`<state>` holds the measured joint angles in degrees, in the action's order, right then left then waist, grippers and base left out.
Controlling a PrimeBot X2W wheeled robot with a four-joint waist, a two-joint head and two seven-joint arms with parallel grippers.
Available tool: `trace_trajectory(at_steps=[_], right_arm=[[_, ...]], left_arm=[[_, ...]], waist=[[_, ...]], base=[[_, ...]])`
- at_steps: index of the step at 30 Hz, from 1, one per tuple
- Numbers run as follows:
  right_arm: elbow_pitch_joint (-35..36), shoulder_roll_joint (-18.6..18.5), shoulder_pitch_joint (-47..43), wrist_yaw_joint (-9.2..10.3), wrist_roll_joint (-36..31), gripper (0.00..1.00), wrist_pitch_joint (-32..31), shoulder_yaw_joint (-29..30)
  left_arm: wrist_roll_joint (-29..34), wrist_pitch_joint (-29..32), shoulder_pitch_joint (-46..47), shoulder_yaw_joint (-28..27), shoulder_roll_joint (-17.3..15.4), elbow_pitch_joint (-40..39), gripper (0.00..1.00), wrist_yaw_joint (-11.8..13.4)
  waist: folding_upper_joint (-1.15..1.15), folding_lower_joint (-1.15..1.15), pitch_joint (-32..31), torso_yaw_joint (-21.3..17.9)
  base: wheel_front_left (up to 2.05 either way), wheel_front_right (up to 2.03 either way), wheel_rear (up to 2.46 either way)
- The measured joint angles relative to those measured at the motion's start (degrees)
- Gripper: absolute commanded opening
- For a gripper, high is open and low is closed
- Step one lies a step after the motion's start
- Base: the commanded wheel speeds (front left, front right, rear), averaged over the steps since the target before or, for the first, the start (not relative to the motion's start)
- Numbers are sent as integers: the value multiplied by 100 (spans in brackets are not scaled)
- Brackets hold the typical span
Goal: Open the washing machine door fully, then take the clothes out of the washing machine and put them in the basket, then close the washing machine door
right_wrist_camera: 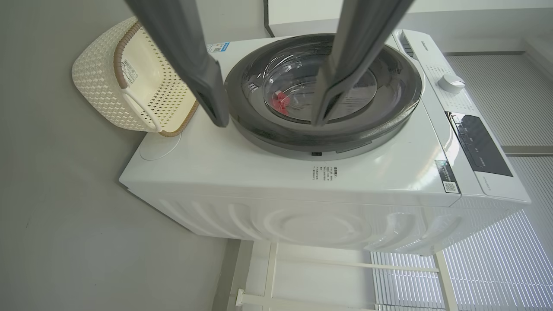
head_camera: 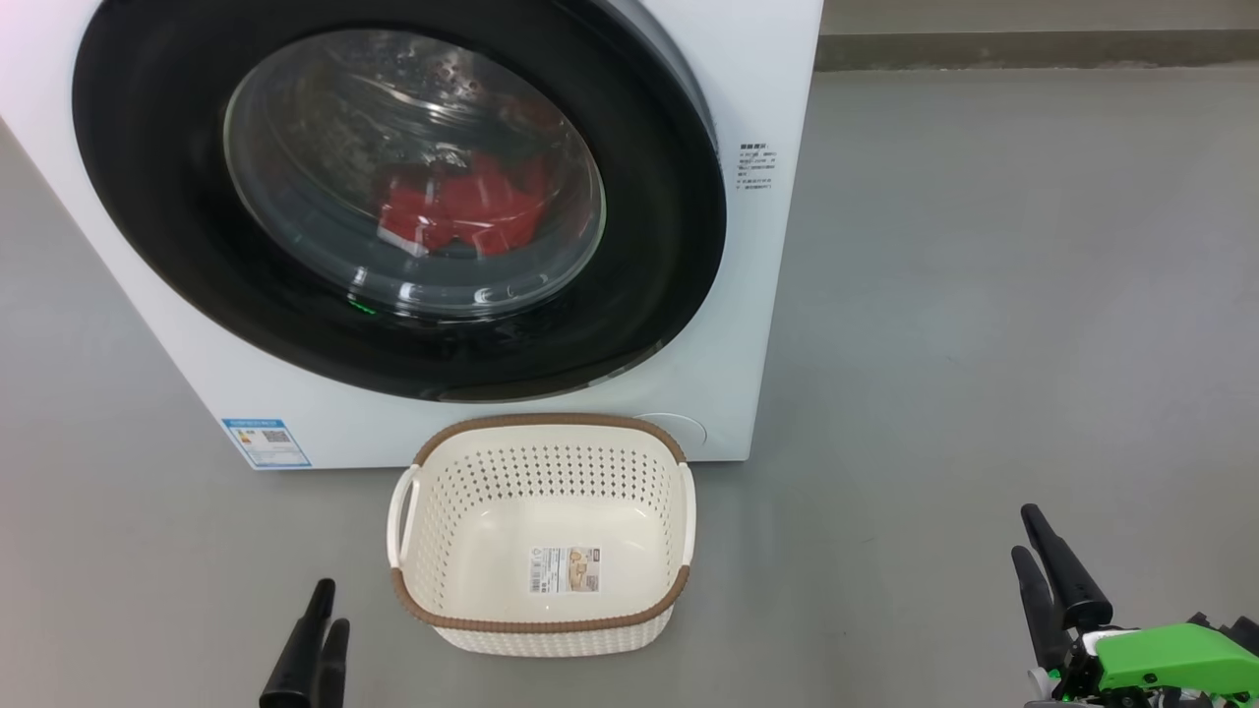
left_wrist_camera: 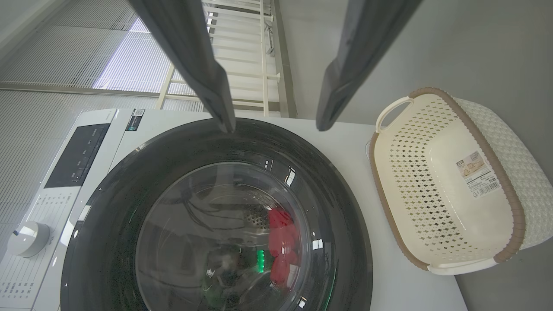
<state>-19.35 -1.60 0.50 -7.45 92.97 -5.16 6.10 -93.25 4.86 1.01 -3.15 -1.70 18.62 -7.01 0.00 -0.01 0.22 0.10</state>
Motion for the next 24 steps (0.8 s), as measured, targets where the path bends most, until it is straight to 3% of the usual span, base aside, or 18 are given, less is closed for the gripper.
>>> trace_trajectory(at_steps=[9,24], right_arm=[[-1,-52,0,0,-437,100,136,-142],[1,-132,-2,0,-1579,100,377,-282]], left_arm=[[460,-141,-3,32,-15,-93,100,0],[1747,-375,-120,78,-14,-268,100,0]], waist=[[0,0,-18,41],[0,0,-48,106]], base=[[0,0,0],[0,0,0]])
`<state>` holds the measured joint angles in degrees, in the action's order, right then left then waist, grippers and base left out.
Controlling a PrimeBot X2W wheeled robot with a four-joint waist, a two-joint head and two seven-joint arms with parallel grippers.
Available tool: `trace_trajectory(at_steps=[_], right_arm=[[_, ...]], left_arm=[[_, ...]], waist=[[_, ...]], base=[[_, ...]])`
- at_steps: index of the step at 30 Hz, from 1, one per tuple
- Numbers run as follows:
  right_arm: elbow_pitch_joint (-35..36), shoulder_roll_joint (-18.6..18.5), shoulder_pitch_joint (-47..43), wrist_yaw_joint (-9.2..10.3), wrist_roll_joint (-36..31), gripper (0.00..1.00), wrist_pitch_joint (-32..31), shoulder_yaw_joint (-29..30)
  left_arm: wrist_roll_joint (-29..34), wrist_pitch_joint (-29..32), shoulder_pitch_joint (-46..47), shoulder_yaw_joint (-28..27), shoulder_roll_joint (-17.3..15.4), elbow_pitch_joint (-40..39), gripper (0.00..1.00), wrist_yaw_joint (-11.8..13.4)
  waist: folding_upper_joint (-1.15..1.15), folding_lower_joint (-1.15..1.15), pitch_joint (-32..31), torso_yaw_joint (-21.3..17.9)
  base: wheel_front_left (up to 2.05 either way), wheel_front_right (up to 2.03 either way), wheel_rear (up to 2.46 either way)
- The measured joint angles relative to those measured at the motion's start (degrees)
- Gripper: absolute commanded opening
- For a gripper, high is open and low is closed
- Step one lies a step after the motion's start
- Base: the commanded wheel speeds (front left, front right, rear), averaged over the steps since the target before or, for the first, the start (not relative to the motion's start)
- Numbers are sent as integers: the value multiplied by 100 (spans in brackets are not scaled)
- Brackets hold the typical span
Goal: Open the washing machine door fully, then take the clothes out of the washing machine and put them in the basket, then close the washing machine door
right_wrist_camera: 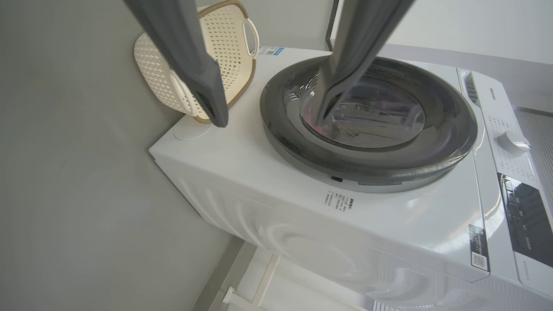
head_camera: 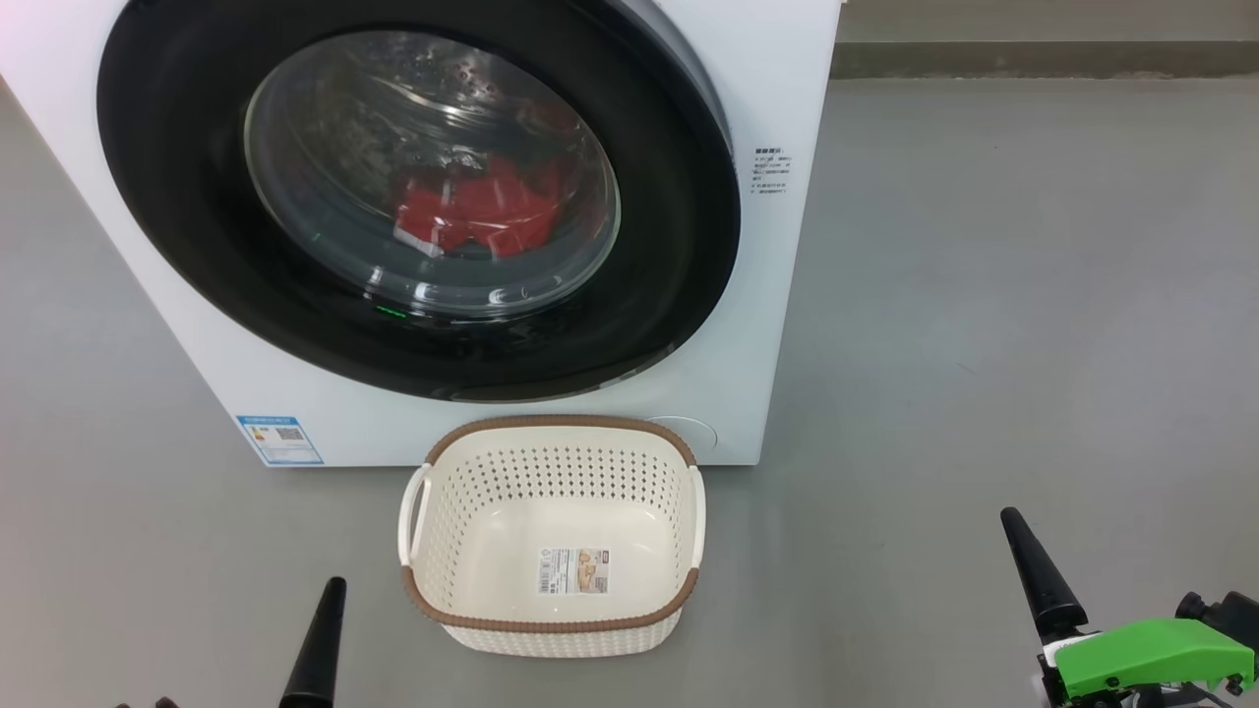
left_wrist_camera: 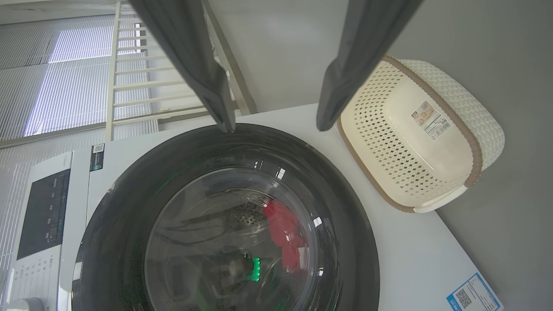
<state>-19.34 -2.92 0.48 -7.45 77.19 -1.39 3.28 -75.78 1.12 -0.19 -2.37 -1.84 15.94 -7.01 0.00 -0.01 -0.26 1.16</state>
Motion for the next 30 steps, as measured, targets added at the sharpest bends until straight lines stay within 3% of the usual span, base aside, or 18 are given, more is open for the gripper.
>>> trace_trajectory(at_steps=[30], right_arm=[[68,-71,-25,0,-2023,100,482,-212]], left_arm=[[2368,-465,-109,86,0,-305,100,18]], waist=[[0,0,30,55]], base=[[0,0,0]])
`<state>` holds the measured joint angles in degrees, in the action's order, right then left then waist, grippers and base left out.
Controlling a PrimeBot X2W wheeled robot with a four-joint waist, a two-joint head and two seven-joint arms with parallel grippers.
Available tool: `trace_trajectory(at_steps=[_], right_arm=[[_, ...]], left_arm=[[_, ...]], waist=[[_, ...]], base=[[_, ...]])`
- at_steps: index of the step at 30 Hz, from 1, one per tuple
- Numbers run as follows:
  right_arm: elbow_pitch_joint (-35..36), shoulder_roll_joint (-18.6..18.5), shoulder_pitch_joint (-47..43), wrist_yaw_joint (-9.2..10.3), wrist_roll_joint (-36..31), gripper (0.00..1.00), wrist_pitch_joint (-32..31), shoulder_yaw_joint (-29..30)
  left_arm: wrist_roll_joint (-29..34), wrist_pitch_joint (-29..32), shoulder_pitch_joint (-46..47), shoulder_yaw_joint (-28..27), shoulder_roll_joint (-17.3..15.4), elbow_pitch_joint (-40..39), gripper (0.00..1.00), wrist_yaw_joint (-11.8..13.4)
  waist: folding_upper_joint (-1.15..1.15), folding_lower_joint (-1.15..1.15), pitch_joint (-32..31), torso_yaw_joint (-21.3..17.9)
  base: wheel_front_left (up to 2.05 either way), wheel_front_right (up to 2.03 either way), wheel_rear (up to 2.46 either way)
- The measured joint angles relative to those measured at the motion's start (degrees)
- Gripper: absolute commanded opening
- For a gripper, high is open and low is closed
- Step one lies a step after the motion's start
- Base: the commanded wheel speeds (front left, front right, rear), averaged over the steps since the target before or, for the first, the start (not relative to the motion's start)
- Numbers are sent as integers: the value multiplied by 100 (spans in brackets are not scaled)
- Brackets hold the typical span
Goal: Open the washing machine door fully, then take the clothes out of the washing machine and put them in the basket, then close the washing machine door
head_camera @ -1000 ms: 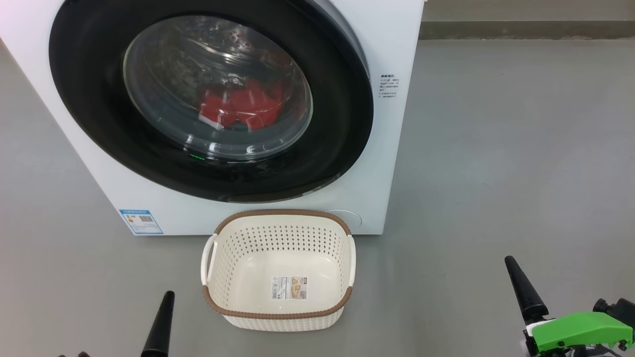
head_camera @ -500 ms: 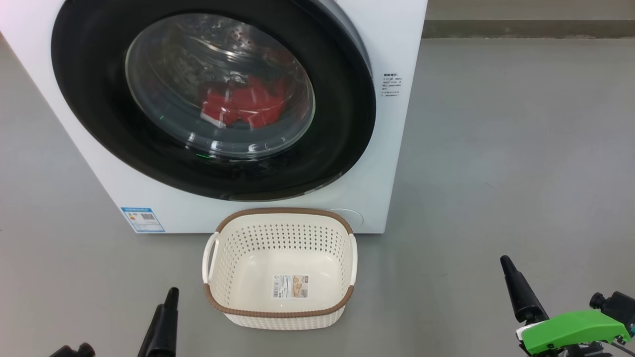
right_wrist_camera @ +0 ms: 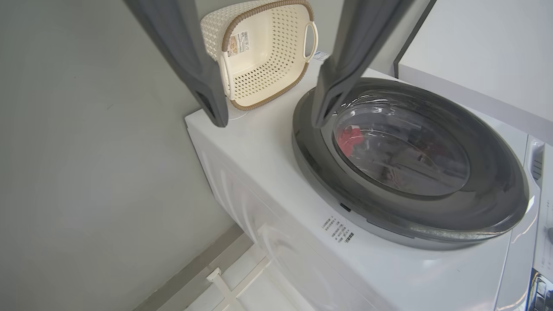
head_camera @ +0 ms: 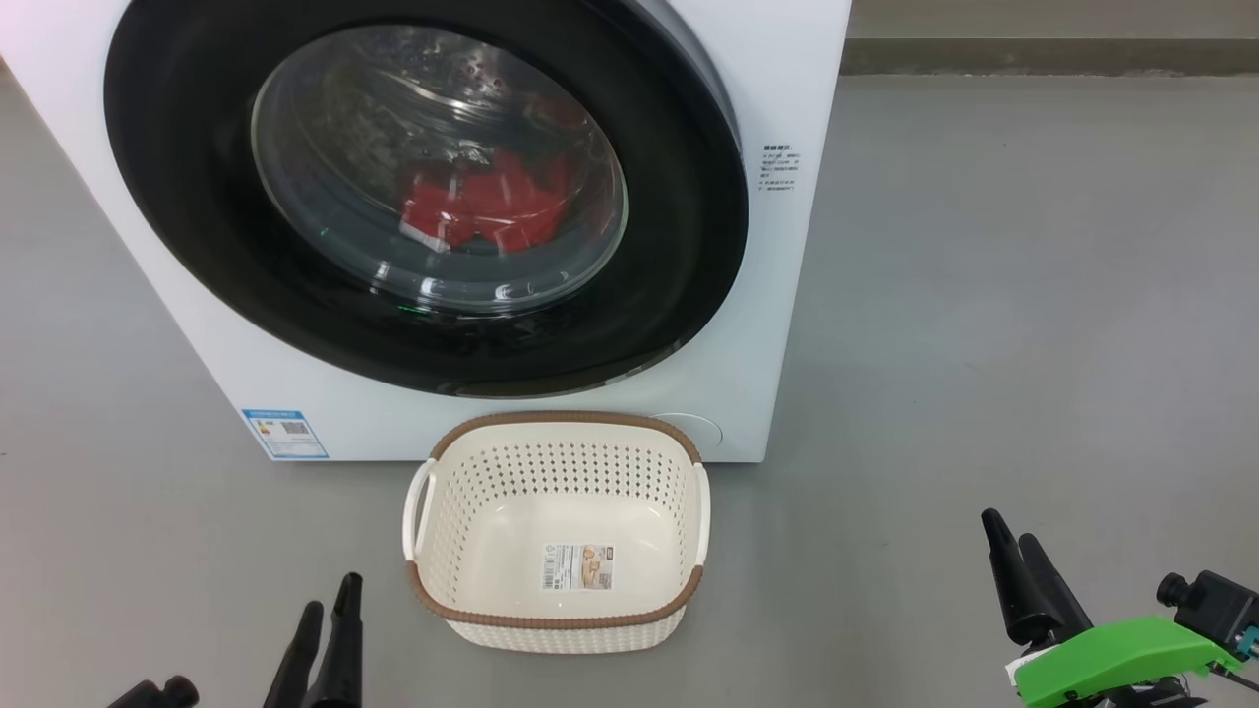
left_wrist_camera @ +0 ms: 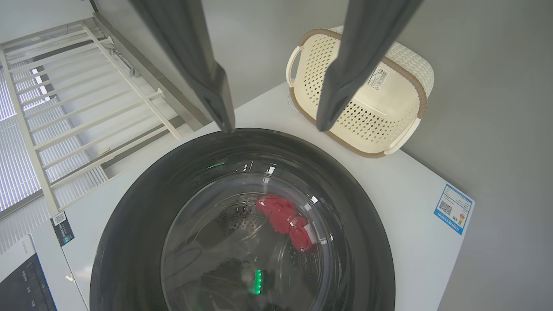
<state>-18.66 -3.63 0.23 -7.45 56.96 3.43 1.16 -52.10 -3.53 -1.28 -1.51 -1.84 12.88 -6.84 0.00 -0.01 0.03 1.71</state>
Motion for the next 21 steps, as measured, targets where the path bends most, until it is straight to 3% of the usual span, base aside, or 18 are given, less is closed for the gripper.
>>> trace_trajectory(at_steps=[21], right_arm=[[93,-54,-46,0,-1281,100,323,-12]], left_arm=[[1434,-322,-30,57,-2,-202,100,1]], waist=[[0,0,13,43]], base=[[0,0,0]])
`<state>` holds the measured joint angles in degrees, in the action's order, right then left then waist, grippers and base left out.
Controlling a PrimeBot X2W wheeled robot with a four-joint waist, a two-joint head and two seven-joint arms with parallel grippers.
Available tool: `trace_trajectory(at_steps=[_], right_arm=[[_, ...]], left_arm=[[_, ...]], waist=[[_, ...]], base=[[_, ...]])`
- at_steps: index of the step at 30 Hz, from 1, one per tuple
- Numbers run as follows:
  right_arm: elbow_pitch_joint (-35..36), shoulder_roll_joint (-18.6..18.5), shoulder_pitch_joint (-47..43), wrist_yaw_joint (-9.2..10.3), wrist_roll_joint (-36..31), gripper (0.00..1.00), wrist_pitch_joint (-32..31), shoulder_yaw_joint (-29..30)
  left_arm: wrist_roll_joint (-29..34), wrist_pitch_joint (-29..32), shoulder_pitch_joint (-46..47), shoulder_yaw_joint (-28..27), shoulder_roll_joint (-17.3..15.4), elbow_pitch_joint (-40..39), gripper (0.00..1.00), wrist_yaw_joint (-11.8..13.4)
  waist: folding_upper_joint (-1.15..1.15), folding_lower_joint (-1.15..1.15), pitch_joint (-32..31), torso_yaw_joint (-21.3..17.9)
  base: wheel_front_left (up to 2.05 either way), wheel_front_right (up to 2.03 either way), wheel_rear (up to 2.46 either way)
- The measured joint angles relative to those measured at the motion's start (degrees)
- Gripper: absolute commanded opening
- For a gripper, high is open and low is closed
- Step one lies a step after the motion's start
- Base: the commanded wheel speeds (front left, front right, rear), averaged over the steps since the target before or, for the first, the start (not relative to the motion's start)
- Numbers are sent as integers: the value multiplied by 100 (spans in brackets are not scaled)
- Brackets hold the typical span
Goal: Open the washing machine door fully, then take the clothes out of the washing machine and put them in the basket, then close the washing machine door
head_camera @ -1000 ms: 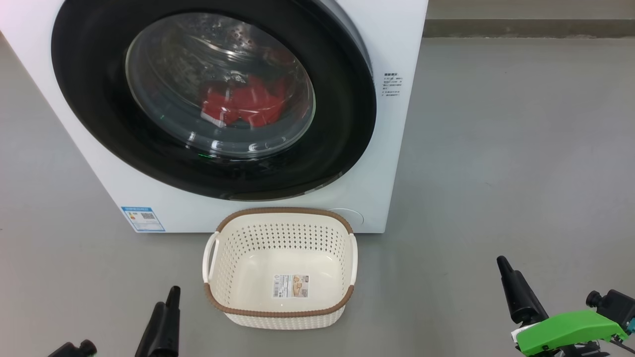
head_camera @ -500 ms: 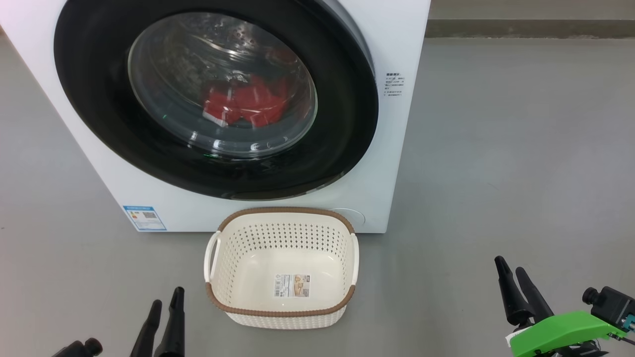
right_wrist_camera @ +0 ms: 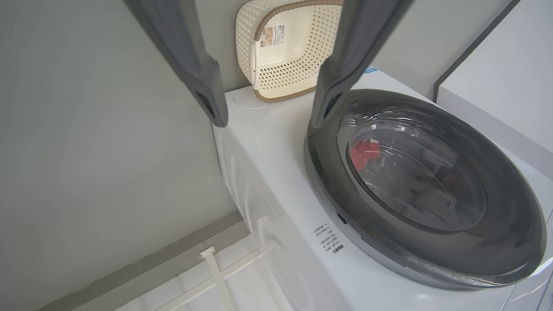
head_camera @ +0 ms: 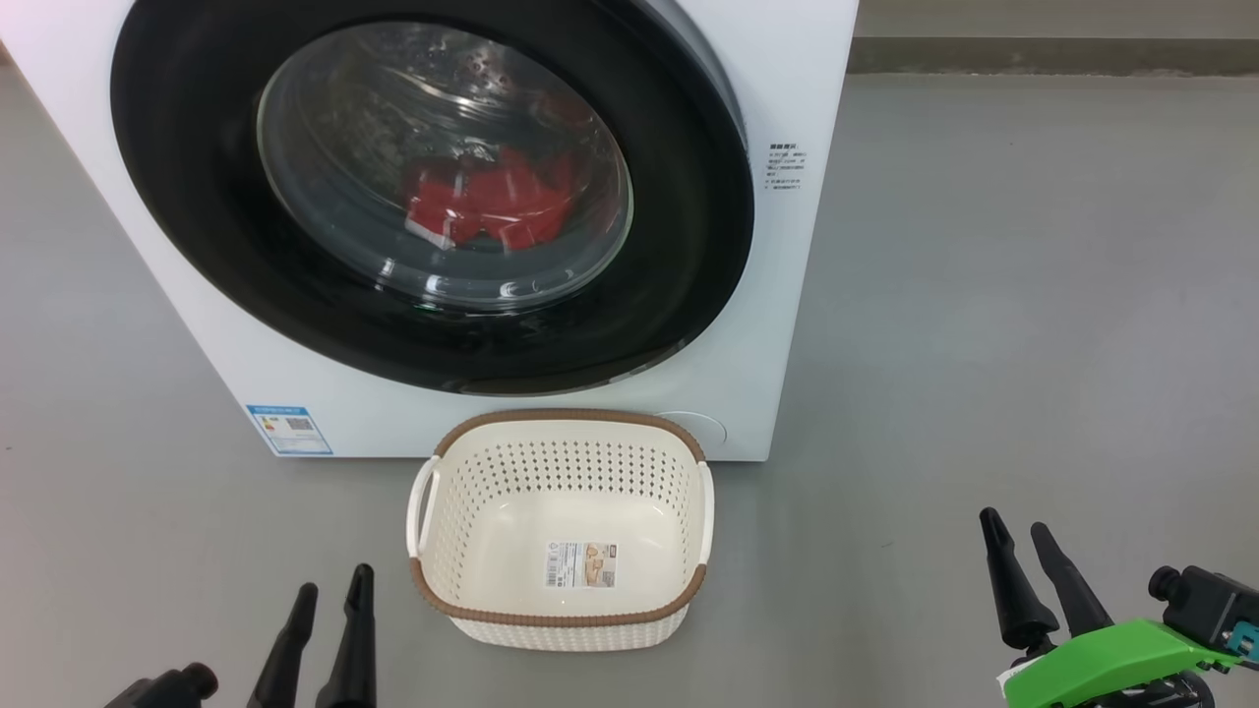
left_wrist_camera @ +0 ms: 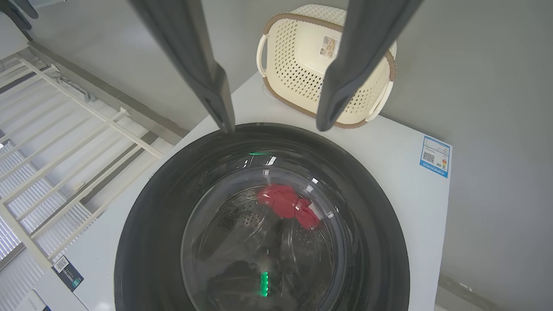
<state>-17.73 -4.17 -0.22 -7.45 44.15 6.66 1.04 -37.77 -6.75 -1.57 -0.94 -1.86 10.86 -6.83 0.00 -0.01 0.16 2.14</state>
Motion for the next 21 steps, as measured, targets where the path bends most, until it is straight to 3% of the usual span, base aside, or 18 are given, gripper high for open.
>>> trace_trajectory(at_steps=[21], right_arm=[[91,-4,-137,0,-1260,100,350,112]], left_arm=[[1459,-350,-94,78,-12,-116,100,-1]], waist=[[0,0,-9,6]], base=[[0,0,0]])
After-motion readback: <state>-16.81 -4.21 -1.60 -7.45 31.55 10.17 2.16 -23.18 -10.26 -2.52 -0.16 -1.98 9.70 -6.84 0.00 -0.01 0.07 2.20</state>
